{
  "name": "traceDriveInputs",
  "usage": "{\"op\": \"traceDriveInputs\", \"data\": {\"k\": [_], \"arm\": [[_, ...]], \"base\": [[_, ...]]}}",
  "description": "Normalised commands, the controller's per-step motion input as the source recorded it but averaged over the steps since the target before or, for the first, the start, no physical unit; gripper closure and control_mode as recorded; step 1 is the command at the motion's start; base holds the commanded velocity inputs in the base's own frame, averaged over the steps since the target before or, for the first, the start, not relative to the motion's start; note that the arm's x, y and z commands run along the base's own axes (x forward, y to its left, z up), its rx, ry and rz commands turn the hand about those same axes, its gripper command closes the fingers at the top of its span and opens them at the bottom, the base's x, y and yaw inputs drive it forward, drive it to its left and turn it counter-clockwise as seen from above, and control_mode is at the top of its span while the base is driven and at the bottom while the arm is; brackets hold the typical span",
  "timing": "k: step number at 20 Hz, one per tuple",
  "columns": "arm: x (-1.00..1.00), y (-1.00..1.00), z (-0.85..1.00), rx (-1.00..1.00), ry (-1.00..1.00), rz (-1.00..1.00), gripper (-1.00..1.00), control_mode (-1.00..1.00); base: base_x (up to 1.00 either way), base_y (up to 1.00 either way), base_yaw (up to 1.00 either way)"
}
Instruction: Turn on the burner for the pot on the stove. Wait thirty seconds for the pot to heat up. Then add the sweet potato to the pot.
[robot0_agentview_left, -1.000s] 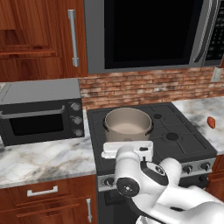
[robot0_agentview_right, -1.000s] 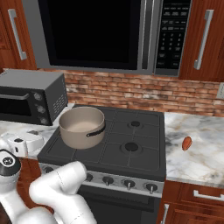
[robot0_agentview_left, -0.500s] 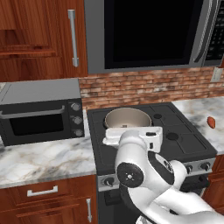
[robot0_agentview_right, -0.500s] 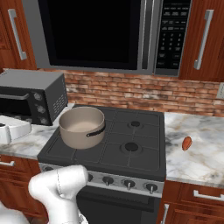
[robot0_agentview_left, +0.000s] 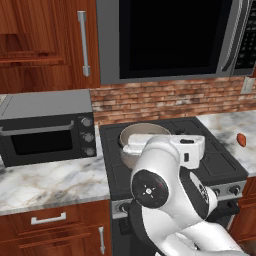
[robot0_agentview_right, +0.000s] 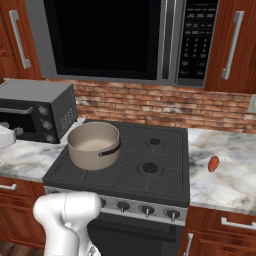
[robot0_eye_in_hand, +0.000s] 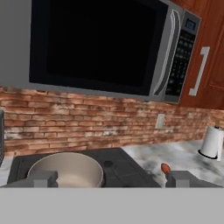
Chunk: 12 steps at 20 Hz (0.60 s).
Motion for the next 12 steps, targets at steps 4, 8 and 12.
{"op": "traceDriveInputs", "data": {"k": [4, 8, 12], "arm": [[-0.07, -0.32, 0.68, 0.0, 0.1, -0.01, -1.0, -1.0], [-0.1, -0.33, 0.44, 0.0, 0.08, 0.0, -1.0, -1.0], [-0.21, -0.35, 0.17, 0.0, 0.11, 0.0, -1.0, -1.0]], "base": [[0.0, 0.0, 0.0], [0.0, 0.0, 0.0], [0.0, 0.0, 0.0]]}}
